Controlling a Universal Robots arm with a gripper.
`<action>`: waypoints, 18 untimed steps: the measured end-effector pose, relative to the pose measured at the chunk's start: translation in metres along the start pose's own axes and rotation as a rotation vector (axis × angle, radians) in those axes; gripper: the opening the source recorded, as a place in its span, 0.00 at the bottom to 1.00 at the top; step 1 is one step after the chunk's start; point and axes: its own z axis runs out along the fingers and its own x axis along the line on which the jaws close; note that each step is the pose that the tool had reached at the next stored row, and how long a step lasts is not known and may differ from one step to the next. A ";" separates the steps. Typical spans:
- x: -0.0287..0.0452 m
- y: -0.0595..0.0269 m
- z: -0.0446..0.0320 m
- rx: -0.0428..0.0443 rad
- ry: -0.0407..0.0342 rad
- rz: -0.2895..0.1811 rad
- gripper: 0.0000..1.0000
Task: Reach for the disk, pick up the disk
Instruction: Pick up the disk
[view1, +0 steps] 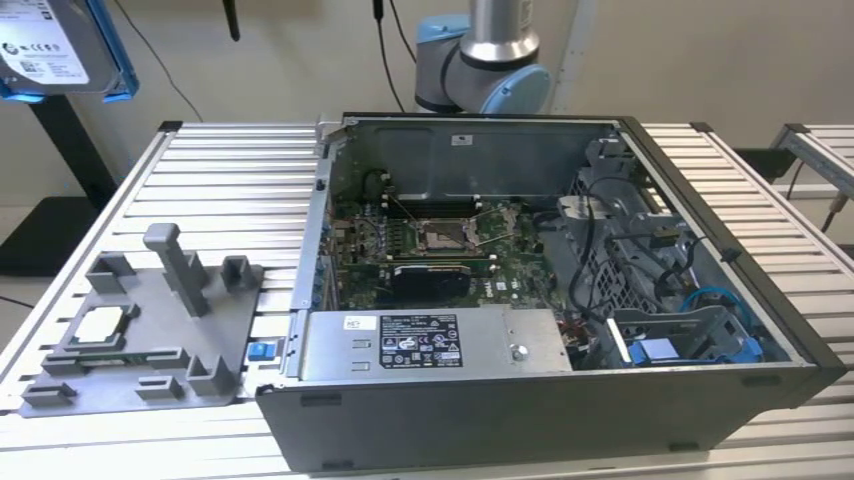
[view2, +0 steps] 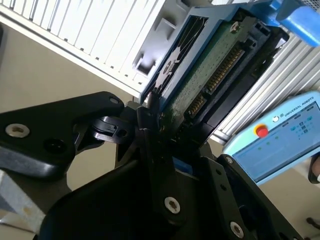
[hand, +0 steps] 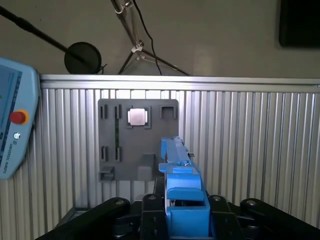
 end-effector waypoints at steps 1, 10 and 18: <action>0.0000 -0.0025 0.0001 0.0001 0.0000 0.000 0.00; -0.0001 -0.0248 0.0006 0.0001 0.0000 0.000 0.00; -0.0002 -0.0463 0.0011 0.0001 0.0000 0.000 0.00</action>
